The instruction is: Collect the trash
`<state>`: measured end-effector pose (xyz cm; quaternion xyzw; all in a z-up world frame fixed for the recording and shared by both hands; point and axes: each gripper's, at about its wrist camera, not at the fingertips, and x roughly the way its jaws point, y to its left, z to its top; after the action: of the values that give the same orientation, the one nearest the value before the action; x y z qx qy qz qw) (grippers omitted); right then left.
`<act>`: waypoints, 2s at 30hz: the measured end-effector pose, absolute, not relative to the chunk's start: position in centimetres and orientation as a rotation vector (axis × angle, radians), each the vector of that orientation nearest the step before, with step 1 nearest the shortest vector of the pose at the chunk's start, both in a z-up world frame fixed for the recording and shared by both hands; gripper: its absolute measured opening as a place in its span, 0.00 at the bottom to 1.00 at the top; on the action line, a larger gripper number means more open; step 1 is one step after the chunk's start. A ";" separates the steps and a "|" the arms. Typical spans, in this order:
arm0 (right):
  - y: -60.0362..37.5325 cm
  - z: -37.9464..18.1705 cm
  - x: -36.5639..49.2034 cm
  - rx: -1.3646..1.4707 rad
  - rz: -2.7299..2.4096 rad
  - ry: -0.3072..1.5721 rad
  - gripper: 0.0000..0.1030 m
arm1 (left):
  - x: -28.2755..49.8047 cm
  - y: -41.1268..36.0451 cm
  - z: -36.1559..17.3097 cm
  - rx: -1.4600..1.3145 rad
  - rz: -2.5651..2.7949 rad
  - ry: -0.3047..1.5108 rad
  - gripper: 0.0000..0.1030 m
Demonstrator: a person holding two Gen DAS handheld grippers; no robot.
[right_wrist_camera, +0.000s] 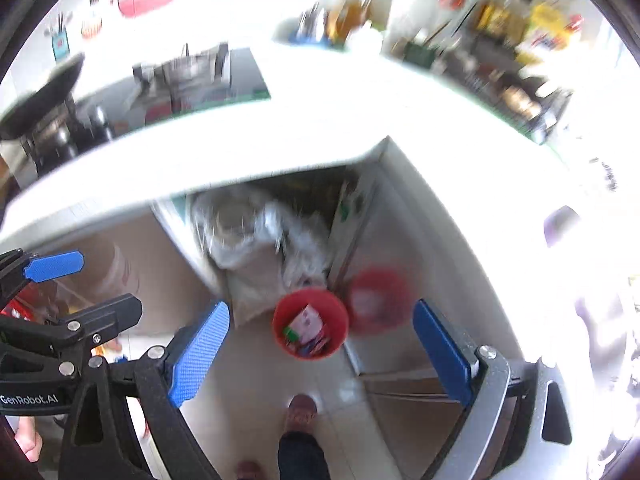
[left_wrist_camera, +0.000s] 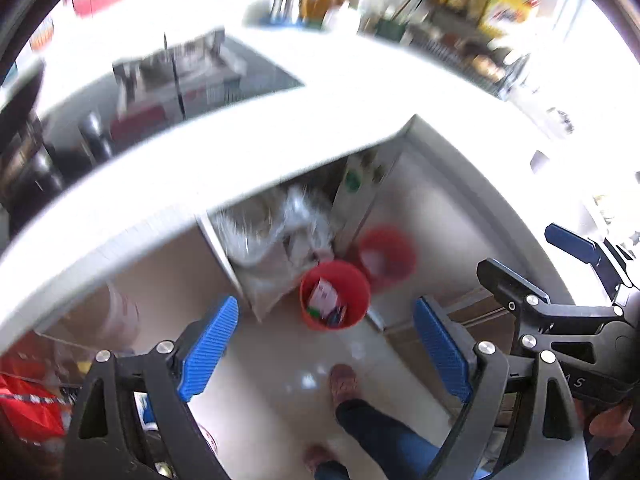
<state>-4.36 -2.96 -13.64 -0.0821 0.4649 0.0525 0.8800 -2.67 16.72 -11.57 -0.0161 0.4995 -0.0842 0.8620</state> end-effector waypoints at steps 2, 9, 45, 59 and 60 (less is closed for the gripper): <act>-3.4 -10.5 -6.0 -0.158 0.080 0.926 0.90 | -4.2 16.2 -8.3 -0.014 -0.195 0.990 0.86; -5.6 -1.7 -10.8 -0.116 0.005 0.809 0.90 | -8.4 14.7 0.5 0.039 -0.239 0.859 0.86; -7.8 6.1 -20.7 -0.077 -0.058 0.626 0.90 | -18.6 9.7 9.7 0.105 -0.263 0.629 0.86; -7.0 6.1 -22.1 -0.079 -0.063 0.632 0.90 | -20.4 9.8 9.7 0.095 -0.255 0.620 0.86; -7.0 6.1 -22.2 -0.079 -0.065 0.632 0.90 | -20.4 9.8 9.7 0.091 -0.256 0.623 0.86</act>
<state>-22.17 -6.96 6.11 -0.0390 0.3108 -0.0319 0.9491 -20.38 9.75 9.71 0.0446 0.3056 -0.1255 0.9428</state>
